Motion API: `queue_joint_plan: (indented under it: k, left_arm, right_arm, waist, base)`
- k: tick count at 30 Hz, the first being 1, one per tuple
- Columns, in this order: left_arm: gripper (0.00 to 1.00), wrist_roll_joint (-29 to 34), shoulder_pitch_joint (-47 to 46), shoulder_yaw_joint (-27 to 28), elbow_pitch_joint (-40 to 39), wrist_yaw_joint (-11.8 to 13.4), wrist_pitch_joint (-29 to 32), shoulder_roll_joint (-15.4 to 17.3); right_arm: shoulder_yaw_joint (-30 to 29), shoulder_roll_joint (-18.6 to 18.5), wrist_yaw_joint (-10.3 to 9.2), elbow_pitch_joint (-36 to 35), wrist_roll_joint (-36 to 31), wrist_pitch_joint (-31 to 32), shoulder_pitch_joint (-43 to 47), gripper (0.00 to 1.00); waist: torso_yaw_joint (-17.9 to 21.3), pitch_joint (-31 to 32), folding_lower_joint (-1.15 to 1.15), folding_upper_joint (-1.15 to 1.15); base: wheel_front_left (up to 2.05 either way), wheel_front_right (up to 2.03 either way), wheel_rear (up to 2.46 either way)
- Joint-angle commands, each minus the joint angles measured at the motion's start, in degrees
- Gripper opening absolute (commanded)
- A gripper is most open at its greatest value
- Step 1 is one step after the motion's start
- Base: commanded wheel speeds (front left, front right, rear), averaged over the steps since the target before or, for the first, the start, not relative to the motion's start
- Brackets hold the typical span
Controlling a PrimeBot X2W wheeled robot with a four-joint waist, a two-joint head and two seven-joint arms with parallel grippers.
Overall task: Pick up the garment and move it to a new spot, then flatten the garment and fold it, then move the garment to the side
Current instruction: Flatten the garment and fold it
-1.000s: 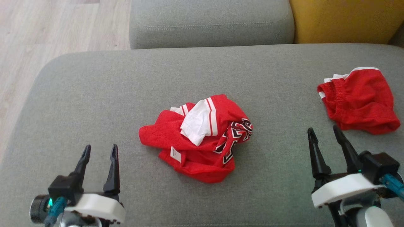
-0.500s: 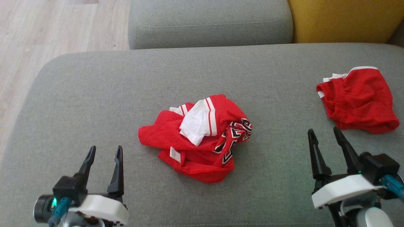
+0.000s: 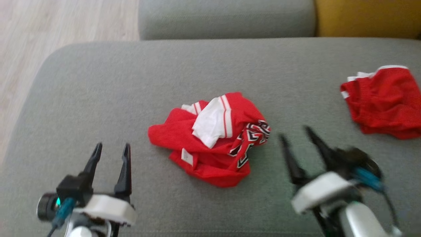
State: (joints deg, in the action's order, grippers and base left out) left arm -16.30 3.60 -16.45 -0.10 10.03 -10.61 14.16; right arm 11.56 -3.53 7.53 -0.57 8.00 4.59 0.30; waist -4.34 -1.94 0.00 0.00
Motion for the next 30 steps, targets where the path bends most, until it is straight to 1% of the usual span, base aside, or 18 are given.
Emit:
queue_joint_plan:
  k: [1, 5, 11, 15, 16, 17, 21, 22, 23, 24, 27, 30]
  left_arm:
    - [1.00, -0.02, -4.49, 1.61, -2.04, -0.38, -0.42, 0.72]
    - [1.00, 0.12, -6.80, 0.61, -1.00, -1.16, -1.21, -0.02]
    - [1.00, 0.08, -9.23, -0.12, 0.94, -1.96, -2.48, -0.97]
    - [1.00, 0.04, -10.53, -0.39, 2.12, -2.36, -3.16, -1.60]
    - [1.00, 0.04, -10.53, -0.39, 2.12, -2.36, -3.16, -1.60]
    - [1.00, 0.06, -10.90, -0.39, 2.55, -2.42, -3.44, -1.83]
    - [1.00, -0.02, -11.24, -0.27, 3.07, -2.45, -3.75, -2.17]
    - [1.00, -0.04, -11.32, -0.22, 3.21, -2.47, -3.83, -2.27]
    - [1.00, -0.07, -11.40, -0.19, 3.35, -2.51, -3.90, -2.36]
    - [1.00, -0.08, -11.48, -0.17, 3.49, -2.57, -3.97, -2.42]
    - [1.00, 0.00, -11.66, -0.05, 3.78, -2.71, -4.11, -2.43]
    - [1.00, 0.17, -11.72, 0.11, 3.89, -2.74, -4.20, -2.33]
  right_arm:
    - [4.04, -1.77, -0.04, -1.30, -0.01, 0.54, -5.99, 1.00]
    - [13.71, -5.31, -0.04, 2.69, 0.53, 2.83, -13.53, 1.00]
    - [24.10, -10.09, -0.04, 10.51, 2.10, 6.63, -23.51, 1.00]
    - [27.92, -12.37, -0.04, 15.64, 3.55, 9.64, -27.55, 1.00]
    - [27.92, -12.37, -0.04, 15.64, 3.55, 9.64, -27.55, 1.00]
    - [28.75, -12.93, -0.04, 17.72, 4.10, 11.11, -28.76, 1.00]
    - [29.72, -13.05, -0.04, 20.51, 4.86, 12.76, -30.08, 1.00]
    - [29.99, -12.88, -0.04, 21.38, 5.22, 13.22, -30.43, 0.87]
    - [30.38, -12.71, -0.04, 22.14, 5.62, 13.56, -30.77, 0.20]
    - [30.51, -12.51, -0.04, 22.84, 6.05, 13.73, -31.08, 0.00]
    - [30.25, -11.83, -0.04, 24.05, 7.00, 12.94, -31.69, 0.00]
    - [28.35, -10.98, -0.04, 24.18, 8.02, 10.45, -31.50, 0.00]
  waist:
    - [-1.81, -1.78, 0.00, 0.00]
    - [-4.44, -3.88, 0.00, 0.00]
    - [-7.36, -6.26, 0.00, 0.00]
    - [-8.49, -7.22, 0.00, 0.00]
    - [-8.49, -7.22, 0.00, 0.00]
    - [-8.64, -7.52, 0.00, 0.00]
    - [-8.60, -7.92, 0.00, 0.00]
    - [-8.51, -8.00, 0.00, 0.00]
    - [-8.42, -8.09, 0.00, 0.00]
    - [-8.31, -8.15, 0.00, 0.00]
    - [-7.79, -8.18, 0.00, 0.00]
    - [-7.10, -8.05, 0.00, 0.00]
  base:
    - [0.00, 0.00, 0.00]
    - [0.00, 0.00, 0.00]
    - [0.00, 0.00, 0.00]
    - [0.00, 0.00, 0.00]
    - [0.00, 0.00, 0.00]
    - [0.00, 0.00, 0.00]
    - [0.00, 0.00, 0.00]
    - [0.00, 0.00, 0.00]
    - [0.00, 0.00, 0.00]
    - [0.00, 0.00, 0.00]
    - [0.00, 0.00, 0.00]
    - [0.00, 0.00, 0.00]
